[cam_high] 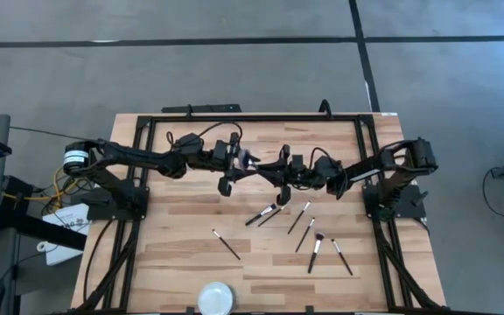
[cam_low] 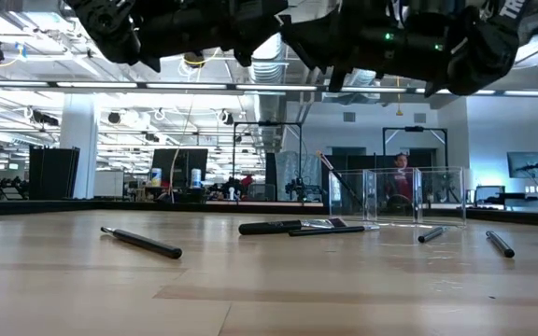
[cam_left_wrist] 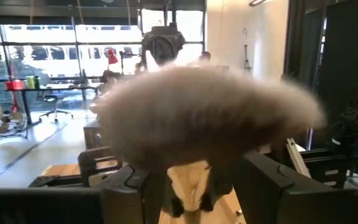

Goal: Pick & Place Makeup Brushes
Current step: Put the black highlighter brush into the makeup organizer

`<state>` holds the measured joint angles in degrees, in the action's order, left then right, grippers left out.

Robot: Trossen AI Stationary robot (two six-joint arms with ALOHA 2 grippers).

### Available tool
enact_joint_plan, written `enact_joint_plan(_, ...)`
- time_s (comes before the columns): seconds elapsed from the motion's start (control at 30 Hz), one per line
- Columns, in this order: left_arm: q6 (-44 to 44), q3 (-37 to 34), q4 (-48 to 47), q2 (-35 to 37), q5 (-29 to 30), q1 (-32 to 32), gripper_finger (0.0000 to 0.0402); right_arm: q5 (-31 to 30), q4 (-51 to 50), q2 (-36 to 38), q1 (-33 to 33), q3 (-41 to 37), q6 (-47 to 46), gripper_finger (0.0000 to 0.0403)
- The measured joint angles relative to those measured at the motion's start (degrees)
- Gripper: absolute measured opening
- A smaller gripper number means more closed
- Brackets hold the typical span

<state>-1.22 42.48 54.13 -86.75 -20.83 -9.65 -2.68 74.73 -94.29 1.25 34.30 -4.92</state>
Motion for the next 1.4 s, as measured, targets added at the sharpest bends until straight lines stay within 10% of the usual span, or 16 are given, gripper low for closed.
enact_joint_plan(0.7,0.19,-0.04,0.37,0.01,1.17,-0.02,0.0061,-0.59,-0.29,1.59,0.38,-0.02,0.87,0.0081)
enact_joint_plan(1.1,0.76,0.60,0.17,-1.71,6.33,2.45,0.0061,-11.06,-39.01,27.15,-3.57,-0.02,10.99,0.0159)
enact_joint_plan(1.4,-1.52,14.61,0.36,-18.61,11.51,3.45,0.0064,-15.69,-48.31,37.54,-8.15,-0.02,9.64,0.0181)
